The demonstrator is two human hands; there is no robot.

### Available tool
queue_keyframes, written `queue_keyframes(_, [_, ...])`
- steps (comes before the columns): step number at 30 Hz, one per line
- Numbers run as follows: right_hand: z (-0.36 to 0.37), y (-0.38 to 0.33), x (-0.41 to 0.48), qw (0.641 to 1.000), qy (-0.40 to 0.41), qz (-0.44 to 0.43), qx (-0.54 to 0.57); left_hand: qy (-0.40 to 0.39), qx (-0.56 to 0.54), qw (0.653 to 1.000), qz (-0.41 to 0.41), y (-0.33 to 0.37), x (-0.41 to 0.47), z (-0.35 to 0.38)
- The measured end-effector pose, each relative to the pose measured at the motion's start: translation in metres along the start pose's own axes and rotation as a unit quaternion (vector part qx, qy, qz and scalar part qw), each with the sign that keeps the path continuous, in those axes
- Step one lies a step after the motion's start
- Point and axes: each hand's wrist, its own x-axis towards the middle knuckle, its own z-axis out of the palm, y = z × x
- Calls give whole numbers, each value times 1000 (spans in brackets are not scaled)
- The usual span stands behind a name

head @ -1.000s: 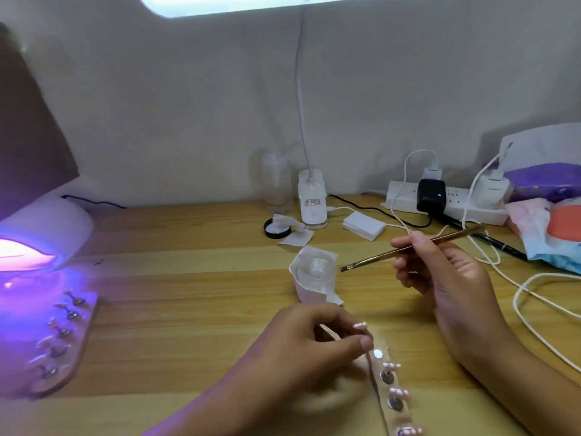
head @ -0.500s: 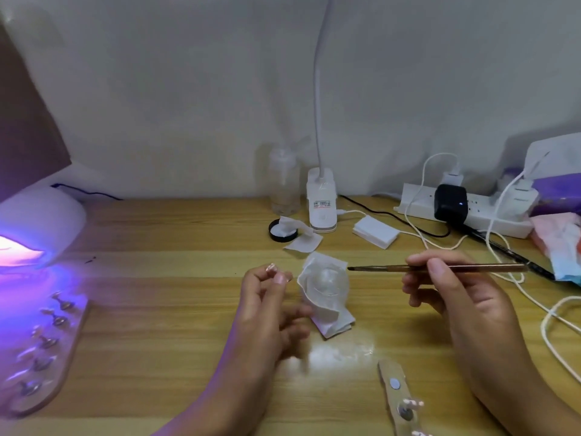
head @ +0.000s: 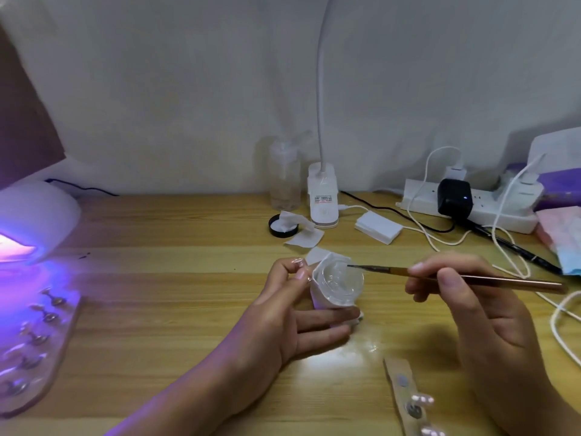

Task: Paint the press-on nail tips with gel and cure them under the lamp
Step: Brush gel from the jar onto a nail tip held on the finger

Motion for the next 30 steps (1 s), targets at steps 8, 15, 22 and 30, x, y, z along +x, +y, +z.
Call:
queue_keyframes(8, [-1,-4,-4,998,-23,-51,-19,-22,31,999,-1,-5,-12,5])
queue_keyframes(15, [-1,-2,-4,984,-87,-109,-110,-21,67,997,40,-15,-10,10])
queue_keyframes(22, [0,4,-3,978,-101,-90,-160,-18,102,993,59,-18,-7,8])
queue_keyframes(30, [-4,4,-3,977,-97,-97,-161,-9,66,997,39,-15,-7,9])
